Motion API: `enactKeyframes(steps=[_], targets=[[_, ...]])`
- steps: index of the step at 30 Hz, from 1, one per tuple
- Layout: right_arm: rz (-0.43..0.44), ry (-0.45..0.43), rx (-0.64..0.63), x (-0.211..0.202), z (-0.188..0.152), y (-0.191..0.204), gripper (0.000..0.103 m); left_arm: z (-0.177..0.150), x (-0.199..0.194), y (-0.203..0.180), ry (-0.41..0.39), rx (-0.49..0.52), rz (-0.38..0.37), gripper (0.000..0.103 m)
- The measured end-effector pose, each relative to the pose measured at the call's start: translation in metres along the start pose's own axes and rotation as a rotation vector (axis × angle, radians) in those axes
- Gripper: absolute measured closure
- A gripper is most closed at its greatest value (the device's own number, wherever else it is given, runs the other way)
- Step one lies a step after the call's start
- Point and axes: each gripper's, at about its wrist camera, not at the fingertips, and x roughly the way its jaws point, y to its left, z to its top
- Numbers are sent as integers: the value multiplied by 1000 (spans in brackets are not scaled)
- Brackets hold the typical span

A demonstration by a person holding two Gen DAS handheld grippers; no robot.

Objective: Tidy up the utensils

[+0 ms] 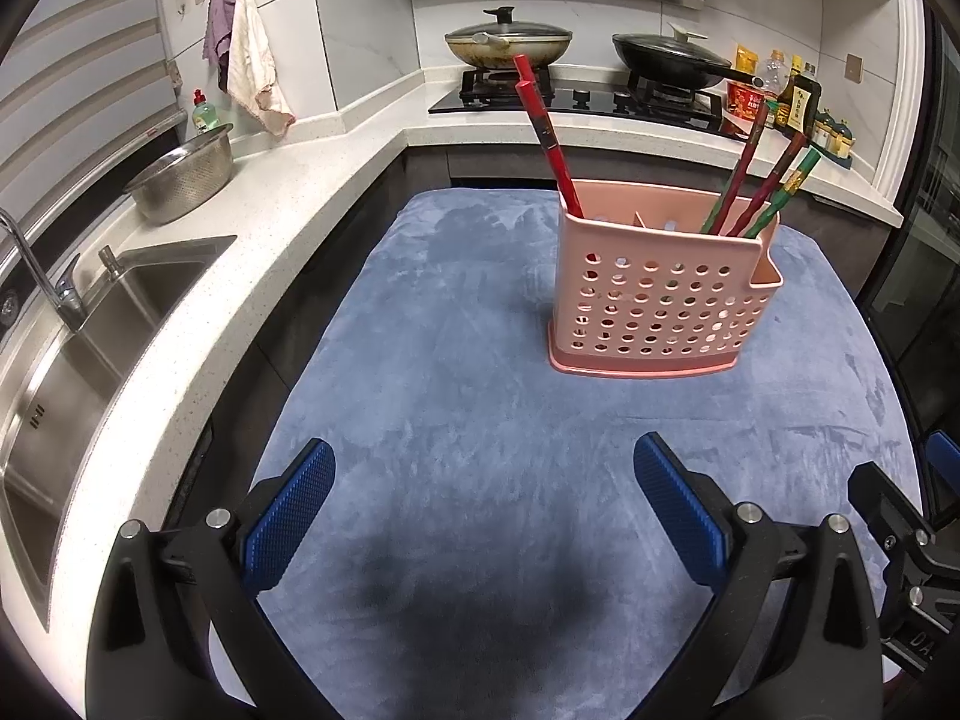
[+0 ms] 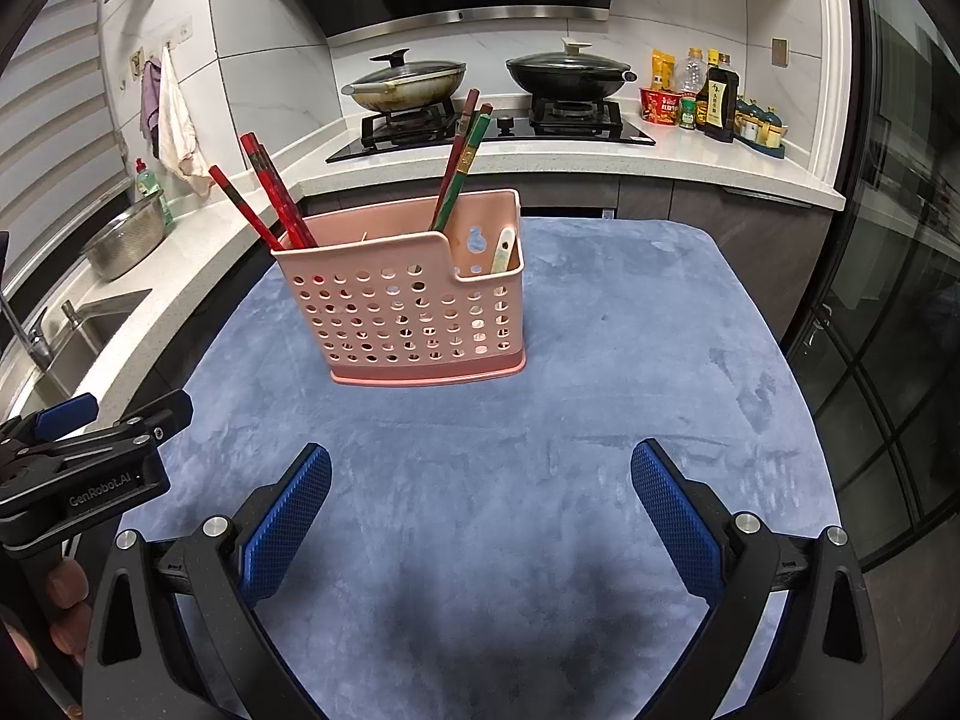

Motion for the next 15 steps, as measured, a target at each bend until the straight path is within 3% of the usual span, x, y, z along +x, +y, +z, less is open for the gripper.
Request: enactKeyframes(steps=[15], targets=[[-26, -22, -8, -1, 5, -1, 7, 3, 0, 1, -11, -1, -3, 8]])
